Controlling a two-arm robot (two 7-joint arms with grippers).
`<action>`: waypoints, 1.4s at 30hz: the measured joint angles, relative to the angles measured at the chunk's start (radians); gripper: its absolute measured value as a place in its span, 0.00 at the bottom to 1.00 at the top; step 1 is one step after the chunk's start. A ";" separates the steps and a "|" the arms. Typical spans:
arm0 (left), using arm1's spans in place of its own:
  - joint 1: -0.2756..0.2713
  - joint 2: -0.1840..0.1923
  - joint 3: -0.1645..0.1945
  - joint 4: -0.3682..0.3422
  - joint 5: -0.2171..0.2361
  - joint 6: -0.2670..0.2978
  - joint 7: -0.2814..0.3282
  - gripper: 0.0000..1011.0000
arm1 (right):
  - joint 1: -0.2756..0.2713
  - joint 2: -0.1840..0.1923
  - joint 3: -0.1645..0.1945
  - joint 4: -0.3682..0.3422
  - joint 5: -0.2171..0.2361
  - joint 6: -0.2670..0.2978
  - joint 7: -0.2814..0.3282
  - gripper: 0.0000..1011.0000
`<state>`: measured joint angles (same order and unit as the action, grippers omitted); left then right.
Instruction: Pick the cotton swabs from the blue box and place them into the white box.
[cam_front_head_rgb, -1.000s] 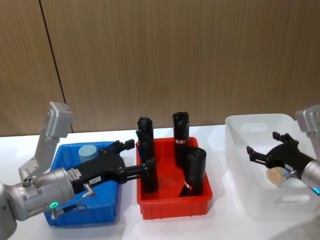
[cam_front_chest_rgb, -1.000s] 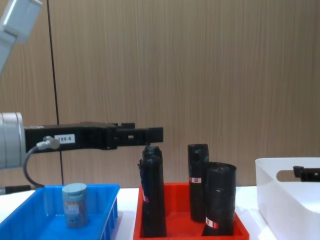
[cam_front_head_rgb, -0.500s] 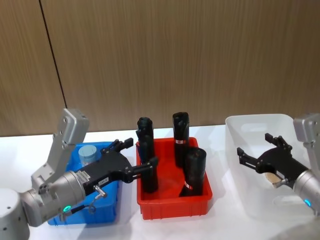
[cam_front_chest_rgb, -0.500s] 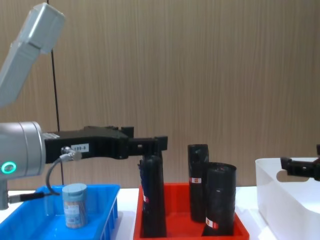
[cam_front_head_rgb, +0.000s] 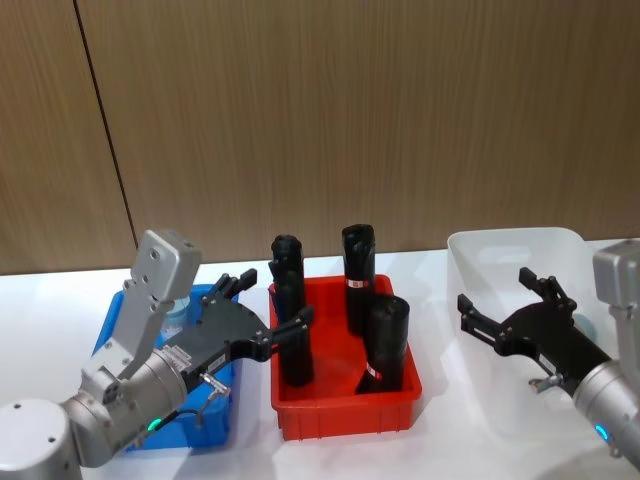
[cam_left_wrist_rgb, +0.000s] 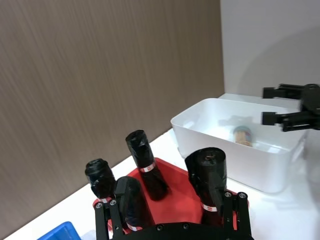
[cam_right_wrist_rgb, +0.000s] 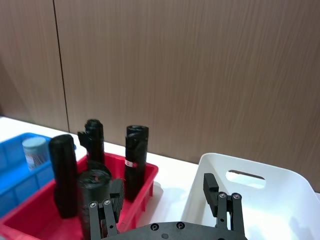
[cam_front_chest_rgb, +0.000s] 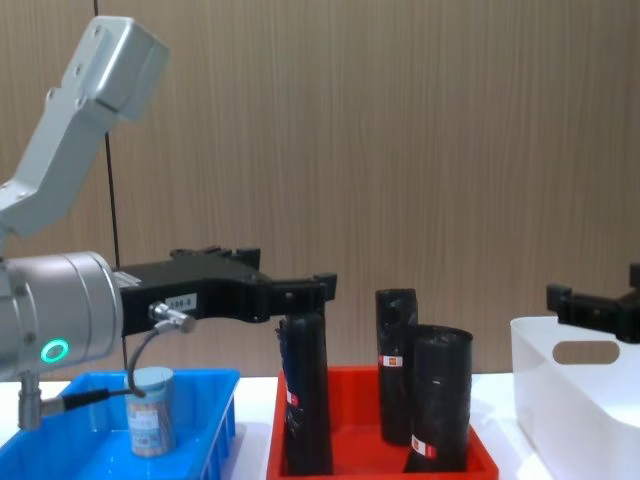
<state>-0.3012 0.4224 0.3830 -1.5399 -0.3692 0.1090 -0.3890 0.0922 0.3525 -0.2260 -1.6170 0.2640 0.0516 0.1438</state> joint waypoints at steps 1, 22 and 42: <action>0.004 -0.002 0.004 -0.005 0.008 -0.005 0.020 0.99 | -0.015 -0.002 0.000 -0.021 0.004 -0.002 -0.010 0.99; 0.050 -0.032 0.056 -0.067 0.129 -0.073 0.290 0.99 | -0.107 -0.015 0.000 -0.149 0.024 -0.018 -0.078 0.99; 0.065 -0.041 0.072 -0.087 0.169 -0.096 0.378 0.99 | -0.107 -0.015 0.000 -0.150 0.024 -0.018 -0.077 0.99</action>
<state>-0.2364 0.3817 0.4549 -1.6270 -0.2002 0.0132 -0.0110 -0.0147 0.3375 -0.2259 -1.7668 0.2879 0.0339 0.0668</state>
